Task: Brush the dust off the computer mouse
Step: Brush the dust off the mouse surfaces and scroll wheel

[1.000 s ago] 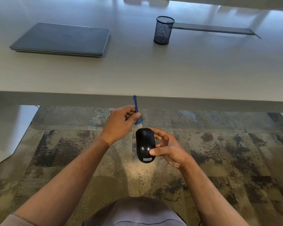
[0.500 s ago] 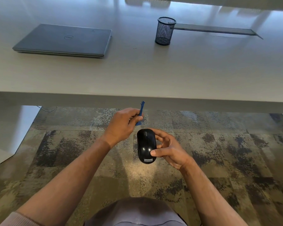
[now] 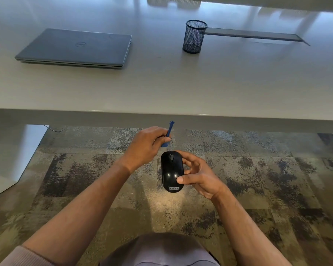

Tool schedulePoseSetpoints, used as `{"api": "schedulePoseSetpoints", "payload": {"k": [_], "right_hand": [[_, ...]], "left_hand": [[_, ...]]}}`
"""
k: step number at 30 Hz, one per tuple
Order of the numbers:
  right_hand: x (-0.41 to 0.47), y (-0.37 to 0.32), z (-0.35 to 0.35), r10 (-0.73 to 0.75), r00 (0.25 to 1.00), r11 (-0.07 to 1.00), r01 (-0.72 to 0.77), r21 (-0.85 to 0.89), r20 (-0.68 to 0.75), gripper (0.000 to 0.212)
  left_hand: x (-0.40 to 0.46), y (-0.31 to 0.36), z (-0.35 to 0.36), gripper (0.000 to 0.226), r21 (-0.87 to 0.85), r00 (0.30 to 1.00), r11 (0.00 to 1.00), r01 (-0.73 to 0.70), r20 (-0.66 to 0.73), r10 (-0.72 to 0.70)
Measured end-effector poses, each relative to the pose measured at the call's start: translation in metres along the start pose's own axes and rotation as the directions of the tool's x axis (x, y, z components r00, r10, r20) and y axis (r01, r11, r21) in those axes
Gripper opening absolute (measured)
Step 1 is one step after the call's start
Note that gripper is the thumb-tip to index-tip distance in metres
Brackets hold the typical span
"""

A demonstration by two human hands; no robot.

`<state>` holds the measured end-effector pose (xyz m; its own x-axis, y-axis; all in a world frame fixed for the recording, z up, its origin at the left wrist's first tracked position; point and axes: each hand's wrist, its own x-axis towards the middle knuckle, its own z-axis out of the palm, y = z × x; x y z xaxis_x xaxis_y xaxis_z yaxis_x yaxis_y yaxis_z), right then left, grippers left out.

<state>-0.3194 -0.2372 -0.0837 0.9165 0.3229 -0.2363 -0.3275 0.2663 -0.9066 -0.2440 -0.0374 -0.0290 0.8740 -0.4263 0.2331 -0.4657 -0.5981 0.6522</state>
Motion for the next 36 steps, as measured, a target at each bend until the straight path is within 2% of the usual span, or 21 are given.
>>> {"api": "schedulePoseSetpoints", "payload": {"k": [3, 6, 9, 11, 13, 17, 23, 26, 28, 30, 33, 36], "right_hand": [[-0.001, -0.001, -0.001, -0.003, 1.0, 1.0, 0.003, -0.012, -0.008, 0.08], [0.0, 0.0, 0.001, -0.004, 1.0, 1.0, 0.004, -0.023, -0.016, 0.074], [0.001, -0.002, 0.004, -0.001, 1.0, 1.0, 0.001, -0.009, -0.029, 0.067], [0.003, -0.002, 0.004, -0.009, 0.999, 1.0, 0.008, -0.013, -0.04, 0.069], [0.004, -0.003, 0.004, -0.012, 0.999, 1.0, 0.011, -0.016, -0.043, 0.071], [0.003, -0.003, 0.003, -0.004, 0.999, 1.0, 0.003, -0.022, -0.039, 0.074], [0.001, -0.001, 0.006, 0.008, 1.0, 0.999, -0.009, -0.045, -0.021, 0.076], [0.001, -0.001, 0.003, 0.01, 0.999, 0.999, -0.012, -0.052, -0.033, 0.079], [0.001, -0.001, 0.002, 0.011, 0.999, 0.998, -0.013, -0.055, -0.036, 0.076], [0.002, -0.002, 0.002, 0.015, 0.999, 0.998, -0.017, -0.054, -0.039, 0.072], [0.003, -0.002, 0.004, 0.02, 0.999, 0.999, -0.021, -0.042, -0.041, 0.074], [0.003, -0.003, 0.002, 0.012, 0.999, 0.999, -0.014, -0.036, -0.038, 0.077]], "left_hand": [[0.0, 0.002, -0.001, 0.018, -0.03, 0.999, 0.999, 0.026, -0.044, -0.028], [0.001, 0.021, -0.005, 0.017, -0.195, 0.996, 0.979, 0.061, -0.045, -0.071], [-0.002, 0.04, -0.008, 0.015, -0.204, 0.993, 0.979, -0.005, 0.118, 0.03], [-0.003, 0.046, -0.007, 0.012, -0.179, 0.963, 0.981, -0.068, 0.246, 0.112], [-0.002, 0.045, -0.006, 0.011, -0.137, 0.942, 0.984, -0.112, 0.301, 0.149], [0.003, 0.036, 0.0, 0.015, -0.039, 0.961, 0.992, -0.121, 0.246, 0.127], [0.013, 0.022, 0.004, 0.017, 0.076, 0.997, 0.997, 0.0, 0.073, -0.005], [0.014, 0.025, -0.001, 0.017, 0.05, 1.0, 0.999, 0.014, 0.005, -0.015], [0.012, 0.032, -0.005, 0.016, -0.06, 0.999, 0.998, 0.033, 0.036, -0.031], [0.008, 0.039, -0.006, 0.015, -0.127, 0.99, 0.991, 0.033, 0.137, -0.016], [0.003, 0.045, -0.002, 0.014, -0.152, 0.97, 0.988, 0.037, 0.242, 0.001], [0.0, 0.042, -0.001, 0.012, -0.152, 0.97, 0.987, 0.054, 0.242, -0.016]]}}
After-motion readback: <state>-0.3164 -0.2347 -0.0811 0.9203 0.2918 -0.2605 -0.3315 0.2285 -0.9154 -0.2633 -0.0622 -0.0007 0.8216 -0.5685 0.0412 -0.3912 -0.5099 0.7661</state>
